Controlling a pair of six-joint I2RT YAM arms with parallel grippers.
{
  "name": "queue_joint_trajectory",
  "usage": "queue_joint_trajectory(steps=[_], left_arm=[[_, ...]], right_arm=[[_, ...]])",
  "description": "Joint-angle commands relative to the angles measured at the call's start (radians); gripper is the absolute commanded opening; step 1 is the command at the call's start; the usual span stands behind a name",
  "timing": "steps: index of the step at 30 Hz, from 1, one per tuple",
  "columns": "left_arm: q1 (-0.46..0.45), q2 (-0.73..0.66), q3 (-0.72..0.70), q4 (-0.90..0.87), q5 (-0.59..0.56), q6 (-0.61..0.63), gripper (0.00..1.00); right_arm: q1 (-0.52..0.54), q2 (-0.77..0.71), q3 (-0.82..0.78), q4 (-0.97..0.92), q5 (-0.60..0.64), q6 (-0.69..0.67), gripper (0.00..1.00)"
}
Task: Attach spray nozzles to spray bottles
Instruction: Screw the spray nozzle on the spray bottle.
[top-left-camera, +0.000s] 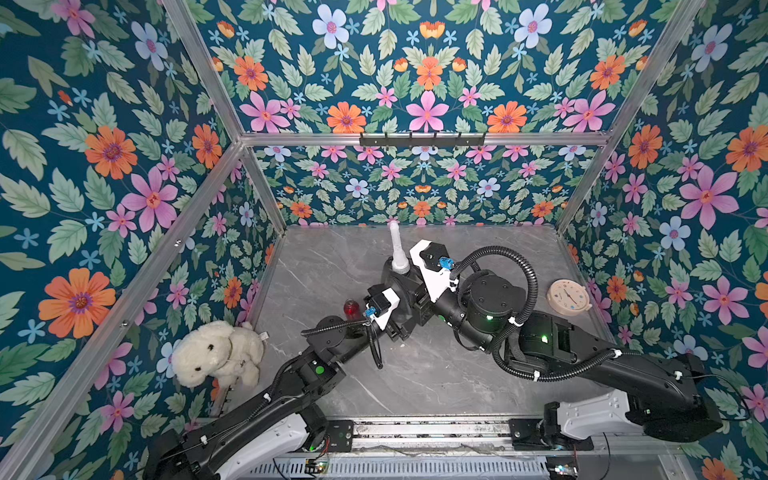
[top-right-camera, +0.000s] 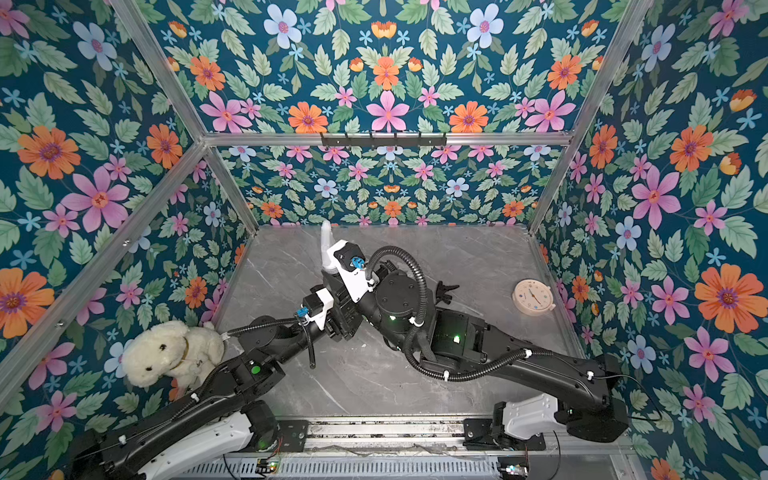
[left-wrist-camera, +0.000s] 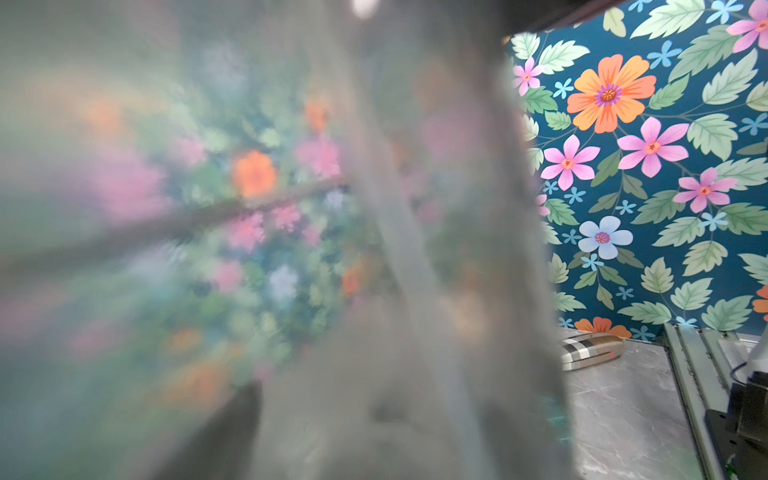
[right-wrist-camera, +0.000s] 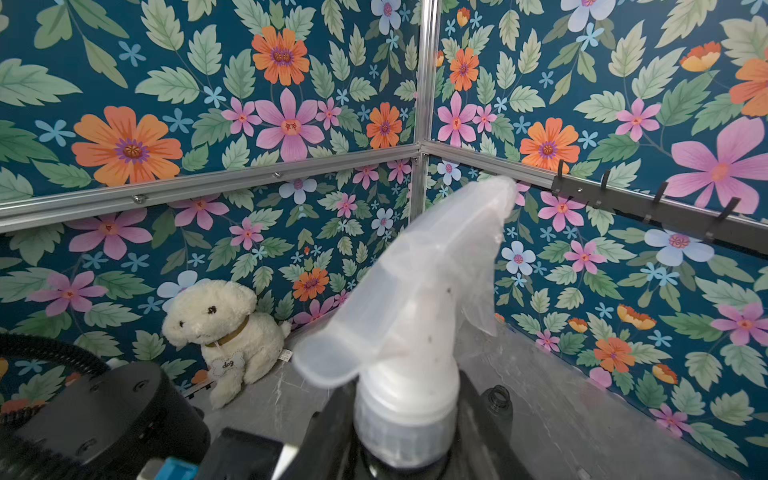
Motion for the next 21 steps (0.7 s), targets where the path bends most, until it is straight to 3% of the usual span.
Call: queue_joint_trajectory(steps=[1,6,14,21], left_arm=[[-0.001,-0.008,0.011,0.076,0.011,0.031,0.0],[-0.001,-0.013,0.007,0.076,0.001,0.032,0.0],[0.0,-0.013,0.004,0.078,0.001,0.035,0.0],[-0.001,-0.016,-0.001,0.082,-0.004,0.034,0.0]], right_arm=[[0.01,0.014,-0.008,-0.147,-0.054,-0.028,0.37],[0.011,0.01,-0.012,-0.141,-0.06,-0.029,0.41],[0.015,-0.03,-0.042,-0.112,-0.087,-0.044,0.57],[0.015,-0.068,-0.063,-0.084,-0.089,-0.057,0.63]])
